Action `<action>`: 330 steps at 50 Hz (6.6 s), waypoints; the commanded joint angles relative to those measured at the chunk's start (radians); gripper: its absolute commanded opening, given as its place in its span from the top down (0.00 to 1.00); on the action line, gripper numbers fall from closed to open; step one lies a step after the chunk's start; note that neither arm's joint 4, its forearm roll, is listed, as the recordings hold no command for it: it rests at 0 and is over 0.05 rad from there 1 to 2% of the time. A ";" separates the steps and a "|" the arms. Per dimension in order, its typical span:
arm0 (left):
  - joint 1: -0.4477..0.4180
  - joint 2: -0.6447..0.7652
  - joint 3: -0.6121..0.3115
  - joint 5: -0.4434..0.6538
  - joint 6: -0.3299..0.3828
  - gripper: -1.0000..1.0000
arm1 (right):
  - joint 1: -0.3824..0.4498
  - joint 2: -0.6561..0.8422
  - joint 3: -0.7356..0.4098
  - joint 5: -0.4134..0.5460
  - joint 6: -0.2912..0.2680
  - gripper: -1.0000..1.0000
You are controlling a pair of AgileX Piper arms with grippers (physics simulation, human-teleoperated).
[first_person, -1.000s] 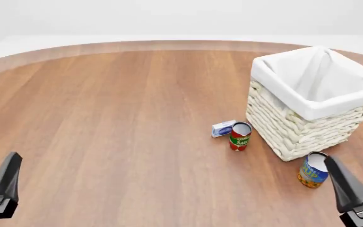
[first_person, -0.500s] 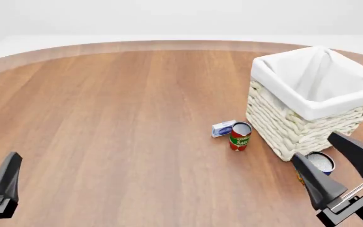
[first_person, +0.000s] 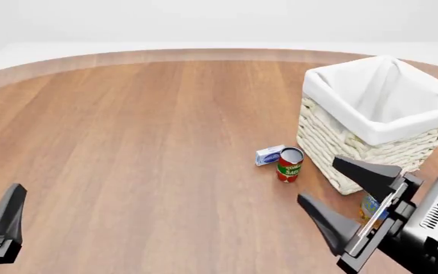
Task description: Pick up the ketchup, and put it in the basket.
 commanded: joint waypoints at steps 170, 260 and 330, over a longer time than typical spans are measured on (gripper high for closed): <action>0.000 0.000 0.000 0.000 0.000 0.00 | 0.698 1.235 -0.823 -0.100 0.419 0.00; 0.000 0.000 0.000 0.000 0.000 0.00 | 0.703 1.425 -1.009 -0.043 0.431 0.00; 0.000 0.000 0.000 0.000 0.000 0.00 | 0.738 1.445 -1.028 -0.069 0.400 1.00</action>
